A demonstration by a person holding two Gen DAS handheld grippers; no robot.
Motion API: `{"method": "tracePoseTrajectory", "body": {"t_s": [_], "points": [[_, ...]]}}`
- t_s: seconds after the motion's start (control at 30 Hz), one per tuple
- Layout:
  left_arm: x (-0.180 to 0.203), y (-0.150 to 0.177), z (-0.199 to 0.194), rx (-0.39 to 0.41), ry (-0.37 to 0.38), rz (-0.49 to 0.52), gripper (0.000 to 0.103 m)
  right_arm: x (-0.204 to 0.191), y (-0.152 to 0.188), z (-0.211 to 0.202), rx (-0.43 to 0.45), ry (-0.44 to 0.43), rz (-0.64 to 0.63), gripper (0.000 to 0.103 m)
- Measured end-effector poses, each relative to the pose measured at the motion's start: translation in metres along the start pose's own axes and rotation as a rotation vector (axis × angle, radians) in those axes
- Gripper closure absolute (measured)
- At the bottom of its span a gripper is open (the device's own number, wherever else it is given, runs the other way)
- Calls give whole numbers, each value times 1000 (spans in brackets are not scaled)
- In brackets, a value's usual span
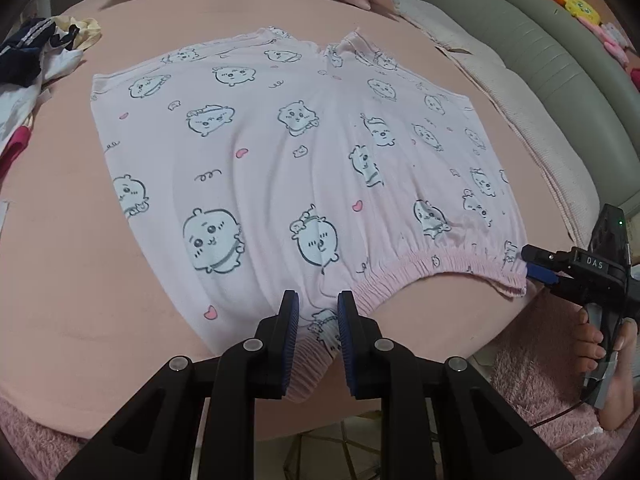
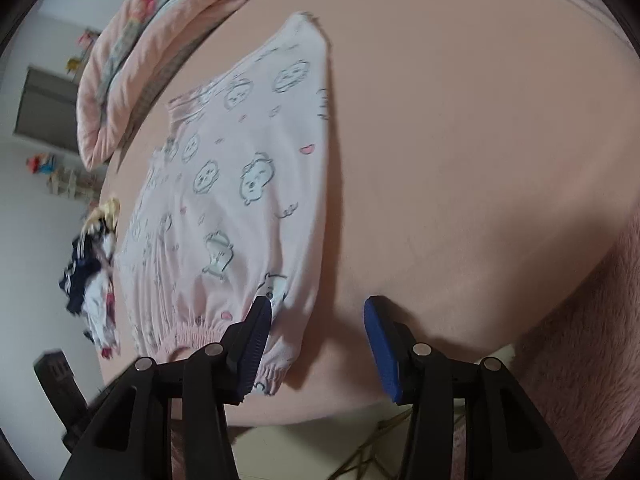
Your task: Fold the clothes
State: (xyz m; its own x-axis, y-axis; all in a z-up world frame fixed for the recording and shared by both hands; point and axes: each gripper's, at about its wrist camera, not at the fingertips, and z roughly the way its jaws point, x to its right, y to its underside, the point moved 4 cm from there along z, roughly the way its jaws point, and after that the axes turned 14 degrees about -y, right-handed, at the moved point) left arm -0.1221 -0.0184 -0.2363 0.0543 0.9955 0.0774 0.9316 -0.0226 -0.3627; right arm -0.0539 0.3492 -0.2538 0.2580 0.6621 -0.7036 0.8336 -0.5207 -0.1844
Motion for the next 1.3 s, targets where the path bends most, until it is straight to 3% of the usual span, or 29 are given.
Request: {"method": "tracePoseTrajectory", "body": {"t_s": [0.1, 0.17, 0.2, 0.23, 0.3, 0.5, 0.67, 0.77, 0.83, 0.9, 1.0, 1.03, 1.13, 1.2, 1.3], "points": [[-11, 4, -7, 2, 18, -27, 85, -13, 6, 13, -59, -61, -24, 55], [-22, 6, -13, 5, 24, -47, 85, -22, 10, 27, -86, -35, -67, 58], [-27, 6, -16, 7, 25, -56, 85, -27, 10, 33, -87, 33, -118, 80], [-30, 5, -18, 12, 26, -65, 85, -31, 7, 34, -84, 76, -153, 94], [-35, 4, -21, 23, 42, -87, 85, -46, -3, 33, -69, 75, -207, 100], [-49, 6, -23, 36, 72, -143, 85, -141, -36, 48, -58, 20, -442, 101], [-55, 12, -21, 38, 92, -170, 85, -221, -14, 107, -140, -44, -628, 101], [-61, 14, -20, 29, 113, -197, 85, -219, 21, 165, -309, 19, -700, 100], [-64, 10, -24, 27, 160, -215, 85, -191, 36, 199, -446, 91, -662, 100], [-67, 3, -29, 36, 216, -229, 85, -193, 30, 176, -402, -9, -596, 97], [-62, -20, -31, 52, 253, -206, 85, -194, 19, 127, -298, -149, -522, 83], [-57, -29, -29, 46, 265, -192, 85, -192, 16, 111, -245, -145, -522, 73], [-41, -52, -16, 24, 266, -137, 85, -177, 9, 82, -131, -78, -517, 68], [-28, -59, -1, -27, 264, -101, 85, -156, 7, 86, -136, -4, -497, 68], [-14, -63, 12, -84, 265, -51, 85, -135, 12, 97, -186, 38, -475, 68]]}}
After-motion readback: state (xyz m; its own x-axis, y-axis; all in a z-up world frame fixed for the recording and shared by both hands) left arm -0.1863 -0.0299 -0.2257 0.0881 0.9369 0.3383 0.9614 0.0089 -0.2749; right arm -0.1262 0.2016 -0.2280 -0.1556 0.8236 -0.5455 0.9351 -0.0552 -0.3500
